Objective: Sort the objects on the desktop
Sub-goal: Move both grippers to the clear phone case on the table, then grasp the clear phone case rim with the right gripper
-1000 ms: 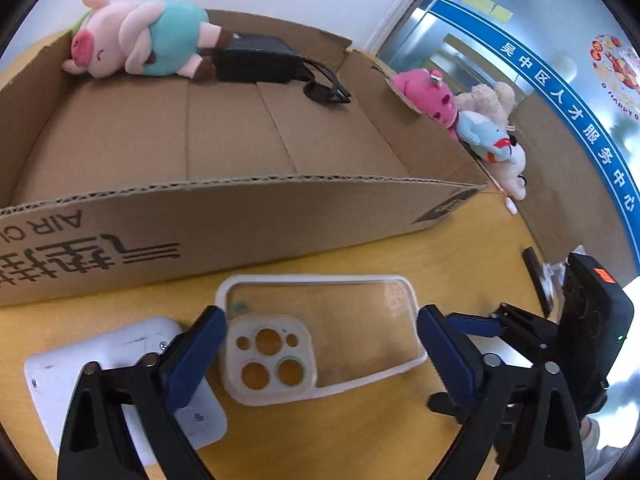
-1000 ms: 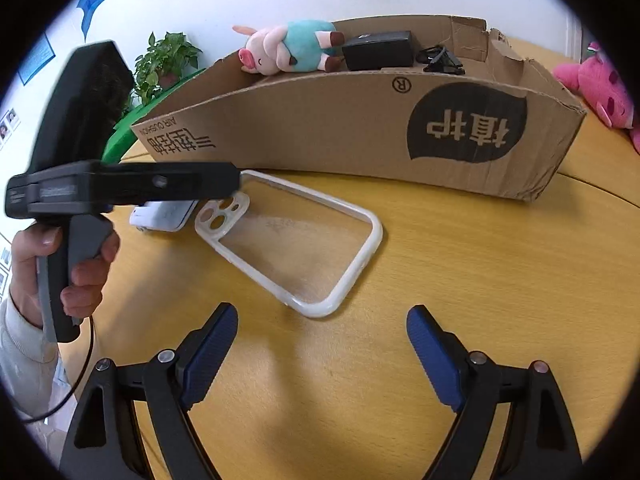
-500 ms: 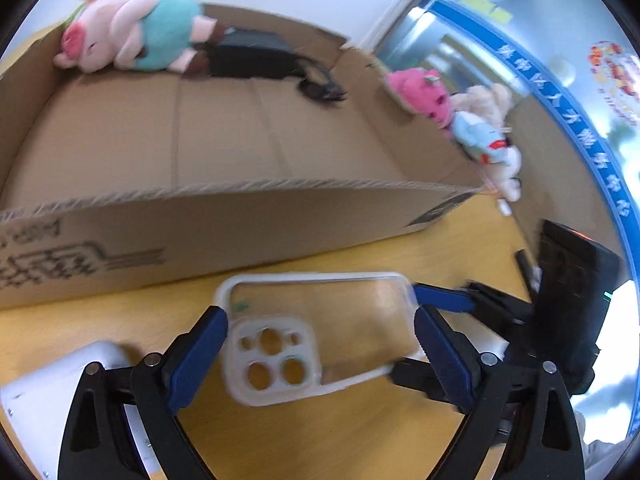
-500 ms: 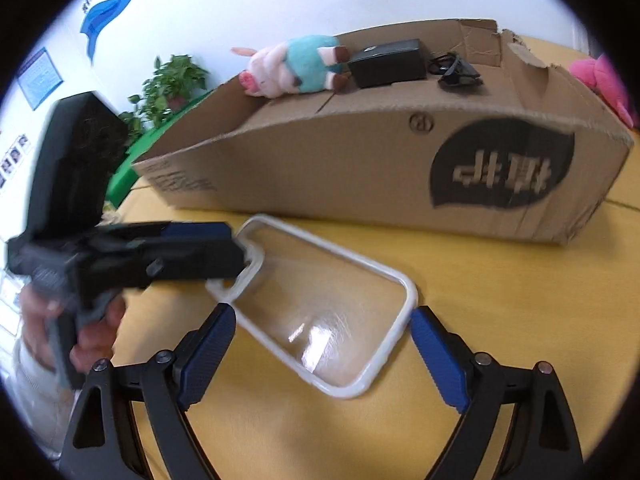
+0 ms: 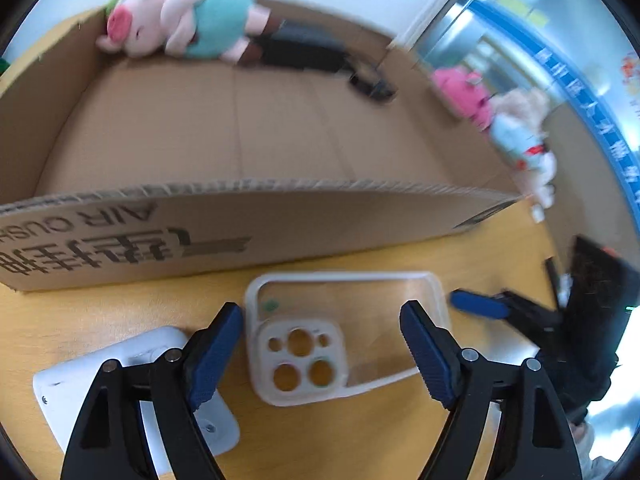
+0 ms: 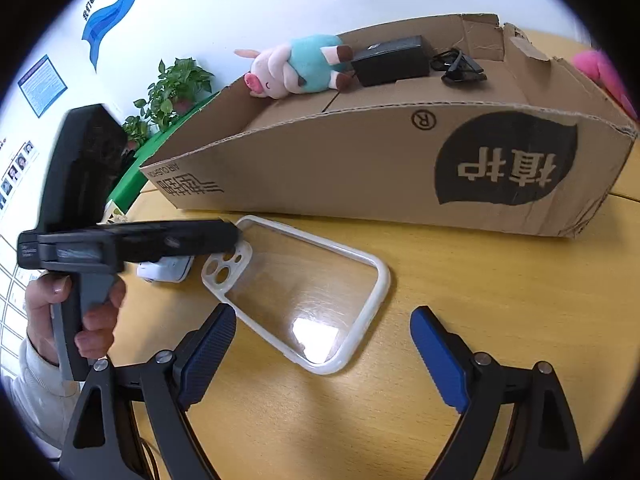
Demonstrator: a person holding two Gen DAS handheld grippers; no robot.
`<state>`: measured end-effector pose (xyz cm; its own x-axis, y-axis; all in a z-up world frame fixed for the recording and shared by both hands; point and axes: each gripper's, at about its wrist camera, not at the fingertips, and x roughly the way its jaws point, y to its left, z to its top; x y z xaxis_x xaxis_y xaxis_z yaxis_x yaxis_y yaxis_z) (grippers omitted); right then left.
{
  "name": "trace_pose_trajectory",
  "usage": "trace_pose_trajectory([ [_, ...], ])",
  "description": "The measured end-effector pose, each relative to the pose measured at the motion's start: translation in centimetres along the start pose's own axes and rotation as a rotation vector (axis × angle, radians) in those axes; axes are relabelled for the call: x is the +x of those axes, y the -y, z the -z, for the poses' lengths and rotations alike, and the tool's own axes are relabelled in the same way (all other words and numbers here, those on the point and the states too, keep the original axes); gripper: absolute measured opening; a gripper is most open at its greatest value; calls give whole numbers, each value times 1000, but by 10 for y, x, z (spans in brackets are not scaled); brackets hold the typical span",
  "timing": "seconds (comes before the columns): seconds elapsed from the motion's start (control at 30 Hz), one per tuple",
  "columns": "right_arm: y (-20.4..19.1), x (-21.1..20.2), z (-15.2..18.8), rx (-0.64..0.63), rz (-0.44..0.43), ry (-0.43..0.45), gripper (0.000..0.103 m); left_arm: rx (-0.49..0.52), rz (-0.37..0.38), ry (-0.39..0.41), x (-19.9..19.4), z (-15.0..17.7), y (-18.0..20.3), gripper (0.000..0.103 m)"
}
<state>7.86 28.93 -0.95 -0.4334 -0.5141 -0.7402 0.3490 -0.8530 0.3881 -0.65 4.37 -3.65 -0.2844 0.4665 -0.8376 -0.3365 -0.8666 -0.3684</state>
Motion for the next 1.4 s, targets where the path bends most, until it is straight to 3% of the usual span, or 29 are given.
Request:
trace_pose_trajectory([
  [0.07, -1, 1, 0, 0, -3, -6, 90, 26, -31, -2, 4, -2, 6, 81],
  [0.2, -2, 6, -4, 8, -4, -7, 92, 25, 32, -1, 5, -1, 11, 84],
  [0.3, -1, 6, -6, 16, 3, 0, 92, 23, 70, 49, -6, 4, 8, 84],
  [0.47, -6, -23, -3, -14, -51, 92, 92, 20, 154, 137, -36, 14, 10, 84],
  [0.7, -15, -55, 15, -37, -118, 178, 92, 20, 219, 188, -54, 37, 13, 84],
  [0.87, -12, -53, 32, -31, -105, 117, 92, 20, 297, 126, -55, 55, 8, 84],
  [0.97, -4, -57, 41, -16, -84, 93, 92, 14, 288, 94, -53, 67, 6, 84],
  [1.07, 1, -57, 47, -9, 2, 59, 92, -4, 238, 63, -47, 75, 2, 83],
  [1.2, -1, -44, 52, -48, 118, 2, 86, -26, 168, 38, -39, 79, -1, 63],
  [1.3, -12, -33, 54, -113, 175, -32, 70, -11, 116, 32, -35, 78, 1, 37],
  [1.37, -17, -28, 55, -142, 207, -26, 61, -5, 75, 24, -32, 79, 3, 11],
  [1.4, -20, -26, 55, -161, 224, -24, 50, -8, 76, 17, -30, 80, 2, 8],
])
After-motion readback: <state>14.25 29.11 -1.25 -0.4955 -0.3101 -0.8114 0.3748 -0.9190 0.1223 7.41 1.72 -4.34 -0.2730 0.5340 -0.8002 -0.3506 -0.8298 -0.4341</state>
